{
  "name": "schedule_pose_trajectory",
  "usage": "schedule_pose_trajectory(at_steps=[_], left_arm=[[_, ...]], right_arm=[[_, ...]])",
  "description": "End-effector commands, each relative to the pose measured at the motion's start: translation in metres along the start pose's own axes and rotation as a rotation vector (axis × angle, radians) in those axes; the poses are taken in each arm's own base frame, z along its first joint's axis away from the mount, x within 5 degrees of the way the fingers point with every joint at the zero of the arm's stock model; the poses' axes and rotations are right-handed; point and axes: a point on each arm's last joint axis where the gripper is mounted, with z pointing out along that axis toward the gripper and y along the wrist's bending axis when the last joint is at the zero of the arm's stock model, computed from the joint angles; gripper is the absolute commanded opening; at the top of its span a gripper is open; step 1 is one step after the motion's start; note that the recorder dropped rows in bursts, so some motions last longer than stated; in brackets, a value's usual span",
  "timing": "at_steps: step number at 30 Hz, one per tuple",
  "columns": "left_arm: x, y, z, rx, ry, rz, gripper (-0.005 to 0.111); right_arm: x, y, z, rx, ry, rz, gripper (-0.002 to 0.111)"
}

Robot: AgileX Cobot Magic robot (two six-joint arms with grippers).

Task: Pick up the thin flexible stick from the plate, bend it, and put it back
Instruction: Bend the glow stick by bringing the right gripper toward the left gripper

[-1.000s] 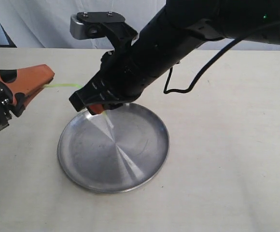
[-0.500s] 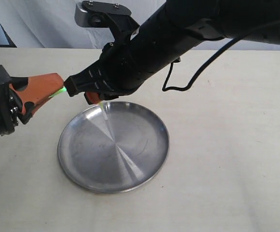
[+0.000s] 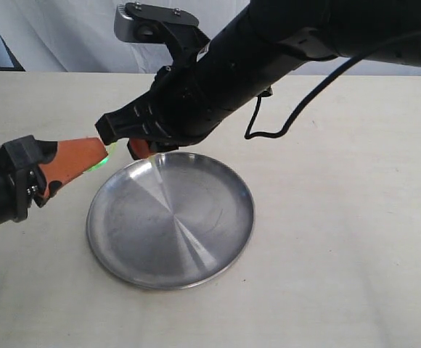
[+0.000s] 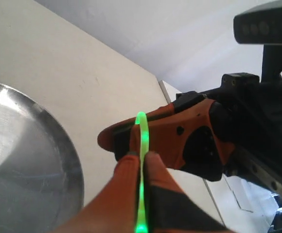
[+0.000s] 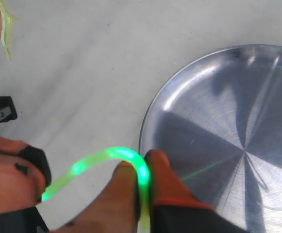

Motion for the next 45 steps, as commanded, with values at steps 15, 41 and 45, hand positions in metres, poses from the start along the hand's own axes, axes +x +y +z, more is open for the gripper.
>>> schedule_pose_trajectory(at_steps=[15,41,45], left_arm=[[0.011,0.0,0.0,0.009,0.099,0.077,0.0],[0.009,-0.004,0.016,0.075,0.187,0.09,0.0],[0.01,-0.005,0.02,0.103,0.222,0.09,0.0]], right_arm=[[-0.009,0.014,-0.009,-0.083,-0.08,0.087,0.0],[-0.01,0.014,-0.024,-0.026,-0.095,0.045,0.0],[-0.01,0.015,-0.025,-0.027,-0.097,0.051,0.0]])
